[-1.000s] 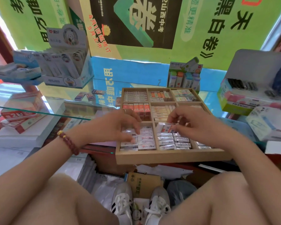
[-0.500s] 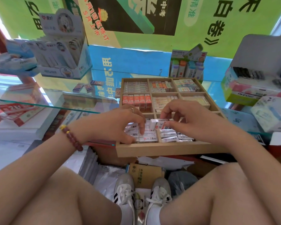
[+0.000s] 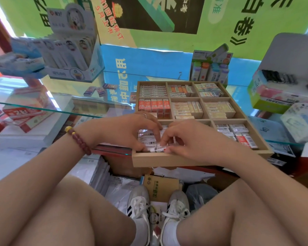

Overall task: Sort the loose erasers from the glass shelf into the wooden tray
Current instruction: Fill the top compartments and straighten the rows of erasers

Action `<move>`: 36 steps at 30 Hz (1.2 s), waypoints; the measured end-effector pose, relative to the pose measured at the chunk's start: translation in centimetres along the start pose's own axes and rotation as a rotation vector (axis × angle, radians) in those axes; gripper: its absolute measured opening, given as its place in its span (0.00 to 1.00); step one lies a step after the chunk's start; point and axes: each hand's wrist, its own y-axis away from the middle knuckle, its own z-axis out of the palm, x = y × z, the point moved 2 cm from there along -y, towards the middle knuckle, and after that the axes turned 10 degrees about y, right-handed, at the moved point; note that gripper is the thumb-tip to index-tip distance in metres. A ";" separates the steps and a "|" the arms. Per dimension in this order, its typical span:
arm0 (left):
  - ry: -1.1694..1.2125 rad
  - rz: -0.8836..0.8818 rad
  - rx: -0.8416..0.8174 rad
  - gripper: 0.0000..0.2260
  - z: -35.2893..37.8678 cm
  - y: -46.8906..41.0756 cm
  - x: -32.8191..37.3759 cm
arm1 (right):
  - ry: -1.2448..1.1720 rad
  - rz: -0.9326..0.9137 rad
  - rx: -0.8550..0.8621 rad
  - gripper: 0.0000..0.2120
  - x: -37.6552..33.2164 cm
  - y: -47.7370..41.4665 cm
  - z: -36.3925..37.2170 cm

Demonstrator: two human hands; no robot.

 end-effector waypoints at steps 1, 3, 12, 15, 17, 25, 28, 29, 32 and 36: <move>0.009 -0.003 -0.005 0.16 0.0 0.0 0.0 | -0.010 0.003 0.001 0.04 0.0 -0.1 0.1; 0.039 -0.011 -0.014 0.16 -0.1 -0.2 0.0 | -0.044 0.008 0.002 0.02 -0.1 -0.2 0.0; 0.040 -0.025 -0.002 0.15 -0.1 -0.2 -0.4 | 0.107 0.031 -0.148 0.09 -0.3 0.1 -0.9; 0.042 -0.030 -0.008 0.15 -0.2 -0.2 -0.3 | 0.116 0.006 -0.085 0.15 -0.6 0.2 -1.1; 0.047 -0.021 -0.022 0.14 -0.2 -0.2 -0.2 | 0.060 -0.029 -0.091 0.19 -1.1 0.0 -0.9; 0.165 -0.011 -0.020 0.13 -0.5 0.2 -1.0 | 0.097 0.018 -0.143 0.14 -0.9 -1.1 -0.8; 0.453 -0.018 0.322 0.04 -2.5 0.8 -2.2 | 0.008 0.006 -0.014 0.15 -0.4 -1.8 -0.9; 0.488 -0.052 0.506 0.05 -3.4 0.8 -3.4 | -0.018 0.011 0.039 0.15 -0.2 -2.3 -1.1; 0.305 -0.282 0.944 0.08 -5.3 1.0 -8.7 | -0.061 0.040 0.156 0.14 0.1 -3.7 -1.5; 0.035 -0.643 1.080 0.13 -6.0 1.7 -15.5 | -0.187 0.113 0.259 0.15 0.6 -5.5 -1.7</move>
